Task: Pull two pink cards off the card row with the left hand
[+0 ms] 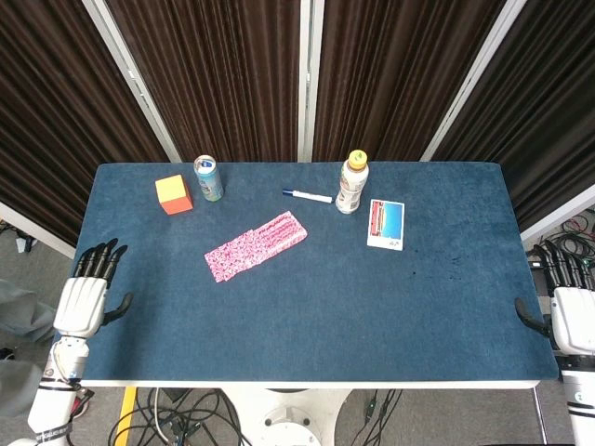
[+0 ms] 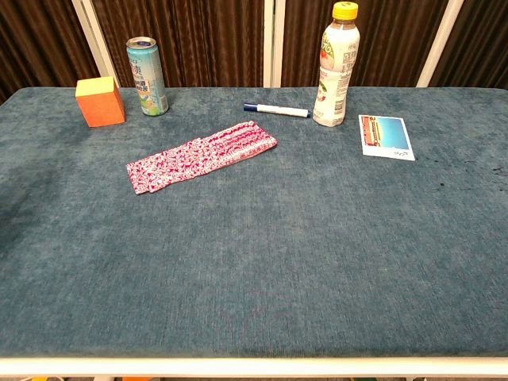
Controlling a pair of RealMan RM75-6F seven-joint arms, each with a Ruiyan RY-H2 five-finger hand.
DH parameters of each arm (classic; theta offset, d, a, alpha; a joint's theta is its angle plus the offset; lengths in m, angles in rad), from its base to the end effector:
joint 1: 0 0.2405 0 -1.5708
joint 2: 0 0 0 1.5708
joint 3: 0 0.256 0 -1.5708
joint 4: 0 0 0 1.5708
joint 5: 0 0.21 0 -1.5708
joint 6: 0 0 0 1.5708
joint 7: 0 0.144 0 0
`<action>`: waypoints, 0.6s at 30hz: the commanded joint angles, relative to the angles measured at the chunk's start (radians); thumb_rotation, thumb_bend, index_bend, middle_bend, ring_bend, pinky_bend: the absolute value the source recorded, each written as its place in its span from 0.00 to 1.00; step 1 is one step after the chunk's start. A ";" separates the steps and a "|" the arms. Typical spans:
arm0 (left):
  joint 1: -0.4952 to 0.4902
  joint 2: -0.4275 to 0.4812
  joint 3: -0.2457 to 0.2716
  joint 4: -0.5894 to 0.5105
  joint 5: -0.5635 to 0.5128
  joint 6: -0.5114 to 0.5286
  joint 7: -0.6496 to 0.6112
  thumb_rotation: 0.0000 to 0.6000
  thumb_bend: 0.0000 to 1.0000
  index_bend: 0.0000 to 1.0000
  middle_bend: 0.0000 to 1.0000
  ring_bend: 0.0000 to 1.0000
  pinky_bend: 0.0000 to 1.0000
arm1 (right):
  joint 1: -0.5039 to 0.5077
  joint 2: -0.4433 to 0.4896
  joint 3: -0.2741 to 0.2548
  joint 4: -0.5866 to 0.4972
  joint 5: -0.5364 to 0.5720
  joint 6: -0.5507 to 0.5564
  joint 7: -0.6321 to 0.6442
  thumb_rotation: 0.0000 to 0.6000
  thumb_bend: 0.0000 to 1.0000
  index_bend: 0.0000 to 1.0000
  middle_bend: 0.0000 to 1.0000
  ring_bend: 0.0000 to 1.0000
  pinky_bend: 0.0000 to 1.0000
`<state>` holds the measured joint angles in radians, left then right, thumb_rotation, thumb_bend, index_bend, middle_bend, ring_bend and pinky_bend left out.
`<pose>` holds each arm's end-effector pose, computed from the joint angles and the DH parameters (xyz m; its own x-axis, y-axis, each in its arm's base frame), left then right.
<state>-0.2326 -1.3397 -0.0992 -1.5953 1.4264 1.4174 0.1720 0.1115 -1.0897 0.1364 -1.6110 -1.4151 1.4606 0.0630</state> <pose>-0.2673 0.2310 0.0910 0.3553 -0.0061 0.9347 0.9310 -0.0873 -0.3544 -0.3124 -0.2069 0.1831 0.3474 0.0757 0.9347 -0.9376 0.0421 0.3451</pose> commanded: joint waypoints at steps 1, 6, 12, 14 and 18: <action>-0.002 -0.009 -0.013 -0.012 -0.017 0.001 0.014 1.00 0.37 0.07 0.39 0.50 0.58 | 0.002 -0.001 -0.005 -0.002 -0.008 -0.003 -0.007 1.00 0.25 0.00 0.00 0.00 0.00; -0.013 -0.011 0.005 -0.029 -0.040 -0.041 0.093 1.00 0.49 0.08 0.89 0.92 0.95 | 0.005 0.002 -0.003 -0.012 -0.010 -0.003 -0.013 1.00 0.25 0.00 0.00 0.00 0.00; -0.038 0.012 0.051 -0.051 -0.036 -0.133 0.121 1.00 0.54 0.09 0.93 0.94 0.97 | 0.006 0.012 0.001 -0.028 -0.008 0.000 -0.024 1.00 0.25 0.00 0.00 0.00 0.00; -0.051 0.014 0.069 -0.060 -0.037 -0.175 0.123 1.00 0.54 0.09 0.93 0.94 0.97 | 0.007 0.017 0.002 -0.035 -0.008 -0.001 -0.031 1.00 0.25 0.00 0.00 0.00 0.00; -0.085 0.009 0.090 -0.078 -0.042 -0.256 0.146 1.00 0.54 0.09 0.93 0.94 0.97 | 0.009 0.023 0.004 -0.048 -0.007 -0.001 -0.045 1.00 0.25 0.00 0.00 0.00 0.00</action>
<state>-0.2999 -1.3294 -0.0227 -1.6630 1.3869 1.1884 0.3045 0.1204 -1.0677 0.1405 -1.6575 -1.4224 1.4596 0.0195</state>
